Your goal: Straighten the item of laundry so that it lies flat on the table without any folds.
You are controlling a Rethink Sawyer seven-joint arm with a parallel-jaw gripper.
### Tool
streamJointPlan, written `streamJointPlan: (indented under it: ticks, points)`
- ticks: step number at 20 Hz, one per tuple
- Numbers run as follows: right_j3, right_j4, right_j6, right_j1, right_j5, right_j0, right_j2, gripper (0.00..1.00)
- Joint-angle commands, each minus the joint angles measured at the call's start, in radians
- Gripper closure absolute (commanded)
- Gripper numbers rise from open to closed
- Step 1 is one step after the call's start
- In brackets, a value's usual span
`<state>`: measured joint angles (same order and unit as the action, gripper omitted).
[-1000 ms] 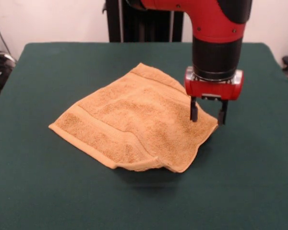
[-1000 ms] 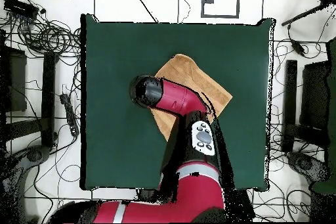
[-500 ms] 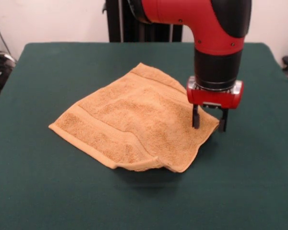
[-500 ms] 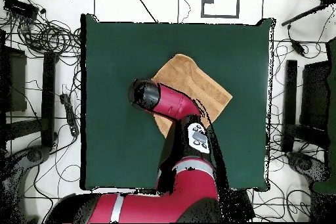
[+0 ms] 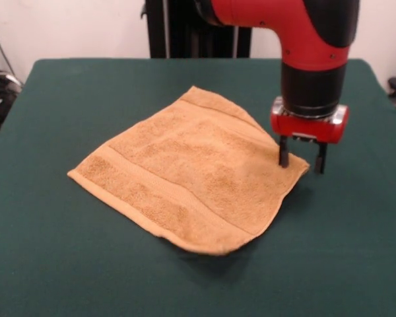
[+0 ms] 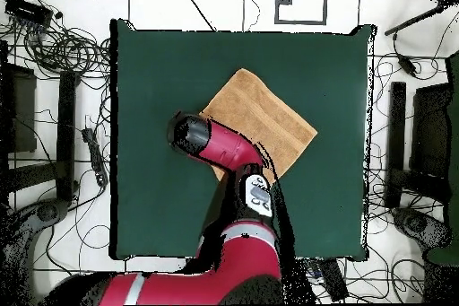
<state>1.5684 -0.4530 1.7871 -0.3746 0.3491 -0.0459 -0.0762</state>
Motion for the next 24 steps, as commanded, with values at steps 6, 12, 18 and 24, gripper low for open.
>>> streamJointPlan:
  ticks: [6, 12, 18, 24]
  points:
    - [0.150, -0.124, 0.426, -0.013, -0.039, -0.111, 0.026, 1.00]
    - [0.117, -0.111, 0.441, 0.002, -0.031, -0.128, 0.000, 1.00]
    - [0.135, -0.095, 0.431, -0.019, -0.007, -0.106, 0.007, 1.00]
    - [0.119, -0.086, 0.447, -0.013, 0.015, -0.136, -0.041, 0.00]
